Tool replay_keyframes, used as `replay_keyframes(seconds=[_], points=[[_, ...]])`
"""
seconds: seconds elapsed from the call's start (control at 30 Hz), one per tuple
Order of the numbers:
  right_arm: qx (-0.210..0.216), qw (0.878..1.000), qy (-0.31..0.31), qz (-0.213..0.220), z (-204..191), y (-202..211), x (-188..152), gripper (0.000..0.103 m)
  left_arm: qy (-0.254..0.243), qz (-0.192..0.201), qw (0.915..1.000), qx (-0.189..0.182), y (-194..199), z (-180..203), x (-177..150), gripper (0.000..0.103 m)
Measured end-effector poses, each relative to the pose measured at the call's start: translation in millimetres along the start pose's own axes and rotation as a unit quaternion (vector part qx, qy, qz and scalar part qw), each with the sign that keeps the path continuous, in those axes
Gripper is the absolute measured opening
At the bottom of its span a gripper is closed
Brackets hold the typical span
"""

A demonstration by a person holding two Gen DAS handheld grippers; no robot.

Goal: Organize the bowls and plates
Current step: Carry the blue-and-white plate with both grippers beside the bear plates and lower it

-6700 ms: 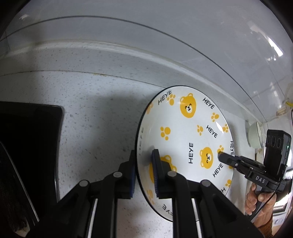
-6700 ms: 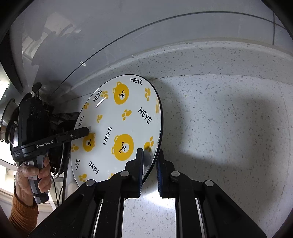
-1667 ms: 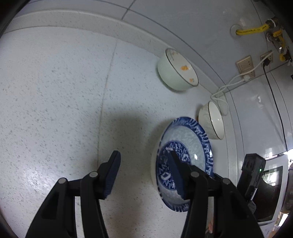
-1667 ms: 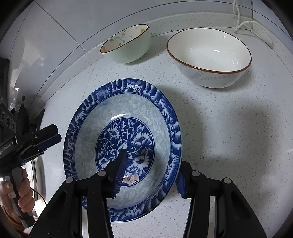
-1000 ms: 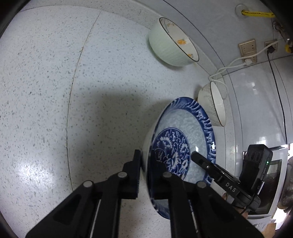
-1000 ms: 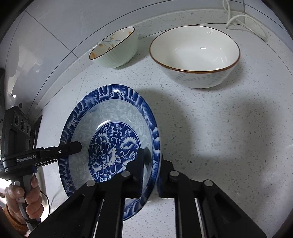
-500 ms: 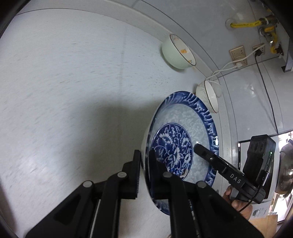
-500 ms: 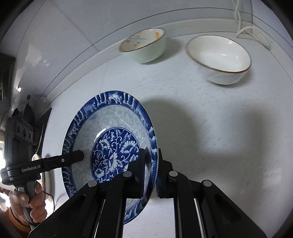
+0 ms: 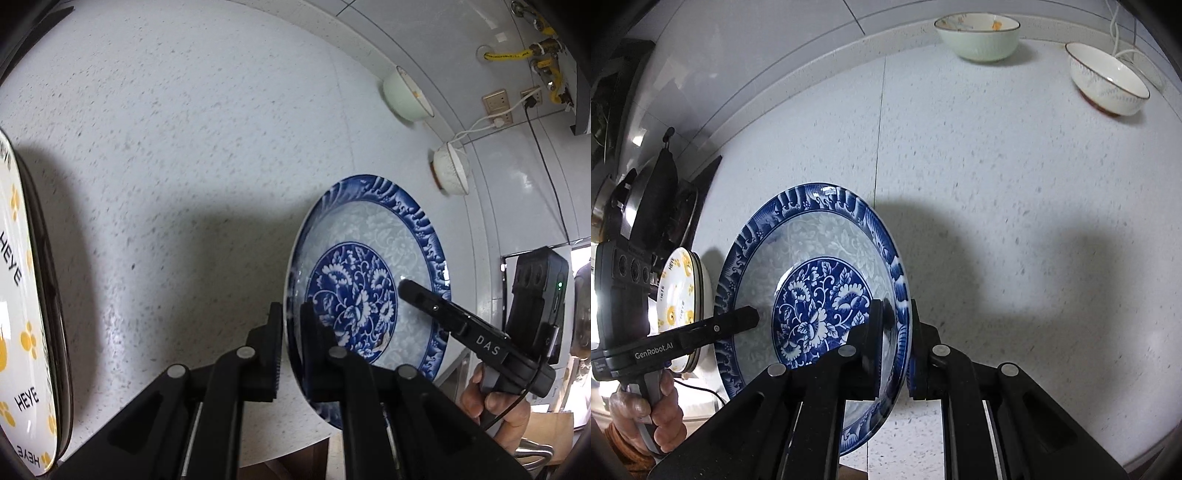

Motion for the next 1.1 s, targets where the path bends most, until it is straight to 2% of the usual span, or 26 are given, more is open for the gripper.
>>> replay_keyframes(seconds=[0.37,0.5,0.6,0.7,0.97,1.1], points=[[-0.007,1.0,-0.004,-0.008,-7.9,-11.6,-11.6,0.011,-0.021,0.01,0.9996,0.015,-6.9,1.6,-6.6,0.009],[-0.011,1.0,0.006,-0.006,-10.5,-16.2,-13.4,0.015,-0.032,0.007,0.9993,0.017,-12.2,7.0,-6.5,0.015],[-0.007,1.0,0.006,-0.002,-12.6,-17.4,-11.8,0.015,-0.035,-0.011,0.9992,0.015,-20.5,6.2,-8.3,0.018],[-0.009,1.0,0.01,0.001,-12.8,-17.4,-12.4,0.015,-0.042,-0.01,0.999,0.009,-20.0,6.1,-9.1,0.022],[0.012,1.0,-0.009,0.019,-0.1,-10.2,-16.9,0.017,-0.042,0.039,0.9984,-0.003,-2.2,4.0,7.9,0.036],[0.005,0.999,-0.024,0.044,7.0,-0.5,-12.7,0.03,-0.051,0.06,0.9968,0.016,5.6,6.9,15.3,0.038]])
Point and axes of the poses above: each gripper's, at about its wrist camera, not at the fingertips, and y roughly against the way its jaws point, z to its right, x to its top, the point moved 1 cm from there along -y, roughly the way its jaws point, and after that the axes turned 12 degrees about -x, right-handed, at the moved point
